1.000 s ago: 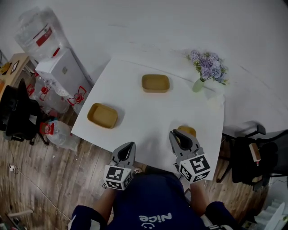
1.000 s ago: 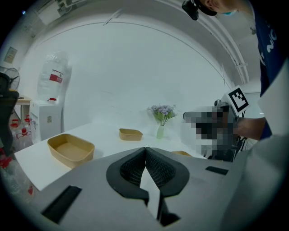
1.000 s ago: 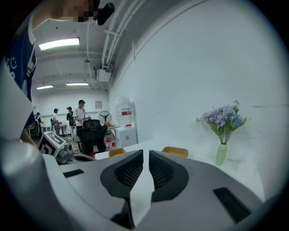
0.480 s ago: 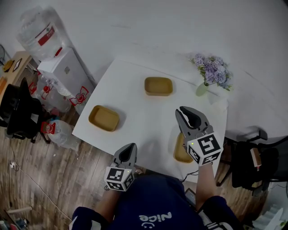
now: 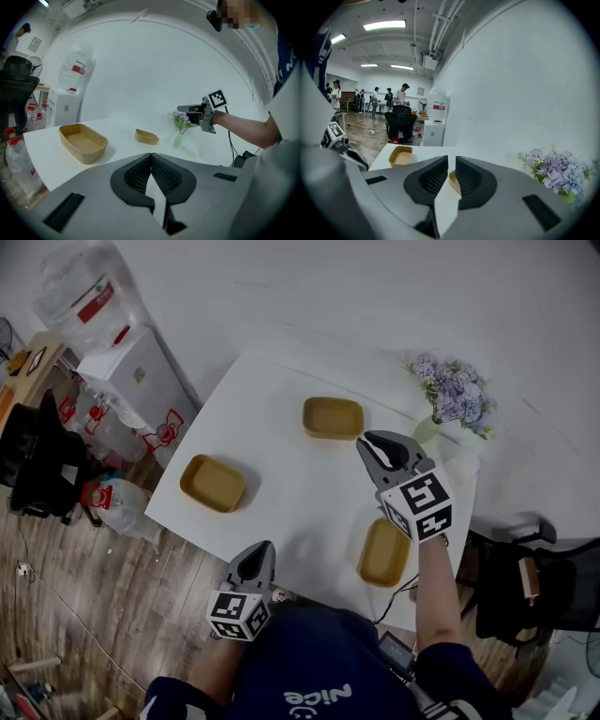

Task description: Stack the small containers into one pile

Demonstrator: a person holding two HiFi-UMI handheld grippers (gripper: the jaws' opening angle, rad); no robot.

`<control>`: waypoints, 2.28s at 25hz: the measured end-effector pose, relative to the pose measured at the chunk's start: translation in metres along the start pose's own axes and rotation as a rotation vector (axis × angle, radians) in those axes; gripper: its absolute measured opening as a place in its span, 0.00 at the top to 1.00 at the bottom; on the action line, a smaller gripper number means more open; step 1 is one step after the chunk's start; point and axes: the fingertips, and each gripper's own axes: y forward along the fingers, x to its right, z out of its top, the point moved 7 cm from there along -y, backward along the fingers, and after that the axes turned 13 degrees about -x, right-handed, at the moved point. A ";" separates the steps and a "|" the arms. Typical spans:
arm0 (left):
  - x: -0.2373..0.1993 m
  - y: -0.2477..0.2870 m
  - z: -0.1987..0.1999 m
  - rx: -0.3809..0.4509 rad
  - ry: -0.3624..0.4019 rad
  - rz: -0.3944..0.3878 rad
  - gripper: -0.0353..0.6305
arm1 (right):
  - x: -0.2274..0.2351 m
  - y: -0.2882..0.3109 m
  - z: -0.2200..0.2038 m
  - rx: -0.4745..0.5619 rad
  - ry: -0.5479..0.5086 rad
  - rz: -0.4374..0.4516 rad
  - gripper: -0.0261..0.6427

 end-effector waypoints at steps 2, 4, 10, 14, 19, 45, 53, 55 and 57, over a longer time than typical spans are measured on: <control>0.000 0.002 -0.001 -0.006 -0.012 0.014 0.92 | 0.007 0.014 0.001 -0.033 -0.045 0.018 0.88; -0.001 0.003 0.000 -0.001 -0.021 0.016 0.92 | 0.013 0.030 0.000 -0.066 -0.083 0.044 0.88; -0.002 0.005 0.001 -0.005 -0.055 0.018 0.92 | 0.031 0.077 -0.017 -0.164 -0.134 0.081 0.88; -0.003 0.011 0.003 -0.025 -0.056 0.038 0.92 | 0.035 0.106 -0.030 -0.233 -0.181 0.117 0.88; -0.004 0.022 0.006 -0.042 -0.064 0.057 0.92 | 0.039 0.138 -0.035 -0.284 -0.264 0.159 0.88; -0.006 0.048 -0.001 -0.098 -0.086 0.085 0.92 | 0.041 0.246 -0.097 -0.581 -0.552 0.260 0.76; -0.007 0.039 -0.007 -0.090 -0.132 0.092 0.92 | 0.033 0.249 -0.093 -0.610 -0.646 0.283 0.82; -0.008 0.035 -0.007 -0.084 -0.135 0.099 0.92 | 0.029 0.249 -0.093 -0.619 -0.666 0.277 0.85; -0.009 0.032 -0.007 -0.081 -0.134 0.106 0.92 | 0.028 0.250 -0.094 -0.625 -0.662 0.260 0.87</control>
